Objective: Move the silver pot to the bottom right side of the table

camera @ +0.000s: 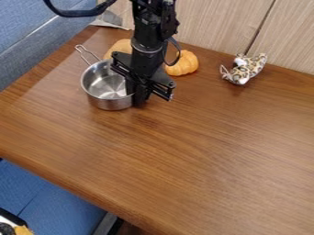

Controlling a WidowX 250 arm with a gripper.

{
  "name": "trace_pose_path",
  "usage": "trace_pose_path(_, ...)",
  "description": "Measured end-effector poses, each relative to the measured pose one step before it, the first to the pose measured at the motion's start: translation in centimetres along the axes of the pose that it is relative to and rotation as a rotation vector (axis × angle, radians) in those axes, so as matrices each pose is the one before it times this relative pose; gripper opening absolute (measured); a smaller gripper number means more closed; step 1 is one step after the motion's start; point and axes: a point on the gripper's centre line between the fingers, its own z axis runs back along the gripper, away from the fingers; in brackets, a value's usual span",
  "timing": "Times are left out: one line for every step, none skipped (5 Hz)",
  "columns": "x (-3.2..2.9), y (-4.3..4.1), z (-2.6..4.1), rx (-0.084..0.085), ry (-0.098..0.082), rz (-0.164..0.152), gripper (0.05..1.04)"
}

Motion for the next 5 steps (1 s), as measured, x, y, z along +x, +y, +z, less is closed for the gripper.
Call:
trace_pose_path(-0.318,0.992,1.145,-0.0134,-0.01,0.044,0.077)
trace_pose_path(-0.275,0.138,1.947,-0.0151,-0.0414,0.0165,0.077)
trace_pose_path(-1.101,-2.09,2.695,-0.0183,-0.0468,-0.0587,0.077)
trace_pose_path(-0.917,-3.463,1.551,-0.0015,-0.0351,-0.0924,0.077)
trace_pose_path(-0.888,-4.342,0.966,-0.0247,-0.0235,-0.1274,0.077)
